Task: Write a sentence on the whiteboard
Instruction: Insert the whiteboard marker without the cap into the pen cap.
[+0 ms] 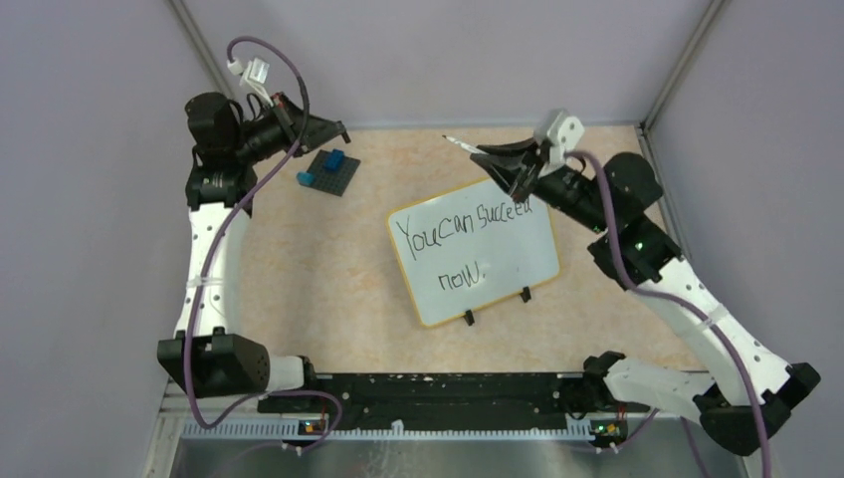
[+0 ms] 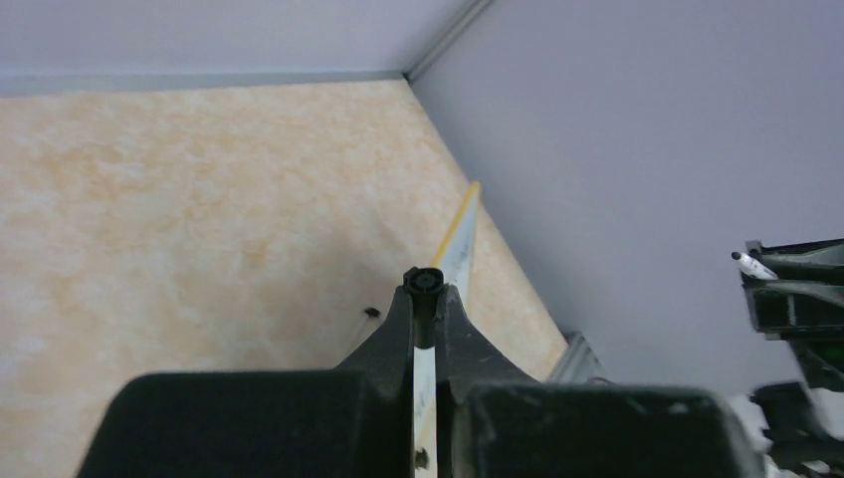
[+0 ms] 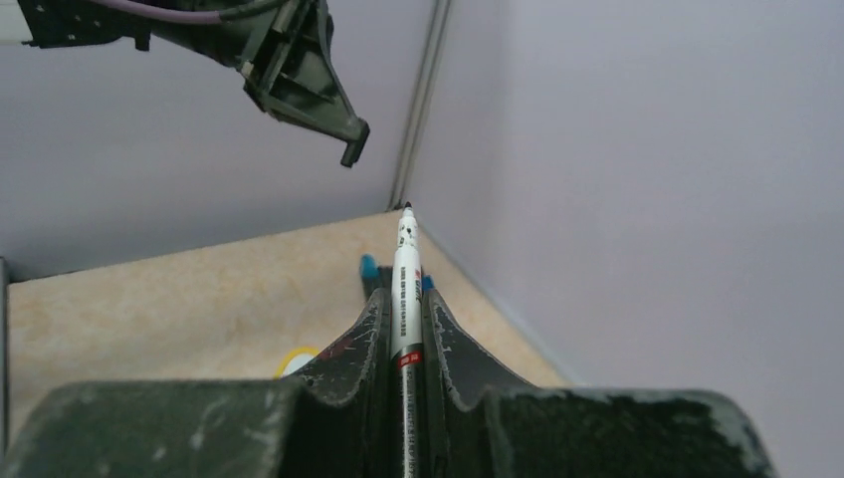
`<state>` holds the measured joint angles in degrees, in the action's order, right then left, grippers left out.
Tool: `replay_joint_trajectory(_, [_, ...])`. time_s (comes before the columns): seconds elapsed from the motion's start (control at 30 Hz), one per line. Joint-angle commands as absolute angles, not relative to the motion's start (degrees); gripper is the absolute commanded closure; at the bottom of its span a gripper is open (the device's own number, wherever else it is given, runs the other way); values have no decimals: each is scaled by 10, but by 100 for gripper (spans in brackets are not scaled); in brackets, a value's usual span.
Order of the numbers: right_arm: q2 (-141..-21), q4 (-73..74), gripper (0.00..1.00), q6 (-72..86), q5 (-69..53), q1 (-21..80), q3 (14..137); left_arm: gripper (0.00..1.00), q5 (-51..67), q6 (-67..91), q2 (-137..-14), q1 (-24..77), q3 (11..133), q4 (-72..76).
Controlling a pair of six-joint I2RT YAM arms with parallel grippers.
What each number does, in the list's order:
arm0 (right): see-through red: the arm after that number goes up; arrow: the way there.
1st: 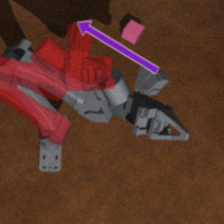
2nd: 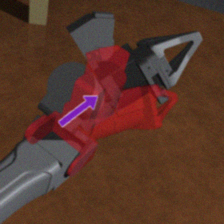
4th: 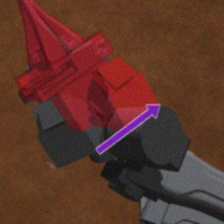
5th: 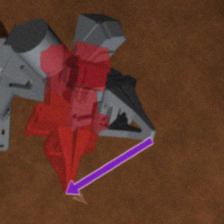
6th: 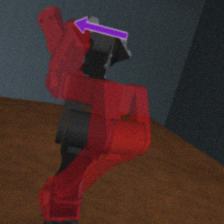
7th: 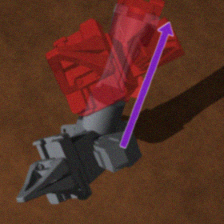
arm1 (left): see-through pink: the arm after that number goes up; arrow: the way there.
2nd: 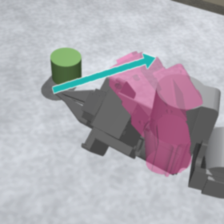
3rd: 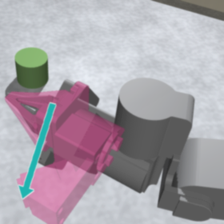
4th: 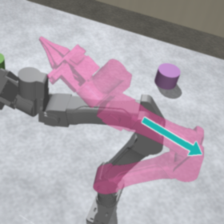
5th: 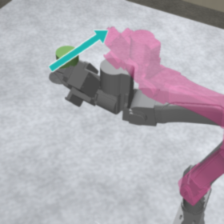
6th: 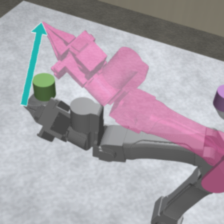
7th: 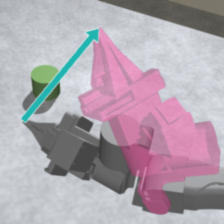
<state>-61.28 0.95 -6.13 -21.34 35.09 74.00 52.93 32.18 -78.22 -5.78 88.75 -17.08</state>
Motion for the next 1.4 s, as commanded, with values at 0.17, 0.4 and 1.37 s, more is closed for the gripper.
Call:
replay_joint_trajectory(0.17, [-609,-352,100,-443,-14,488,594,100,599,748,-700,-62,698,206])
replay_joint_trajectory(0.4, [-628,-370,100,-615,10,585,563,100,563,855,-677,-63,636,362])
replay_joint_trajectory(1.37, [-709,-494,100,-876,121,702,505,100,530,919,-650,33,568,456])
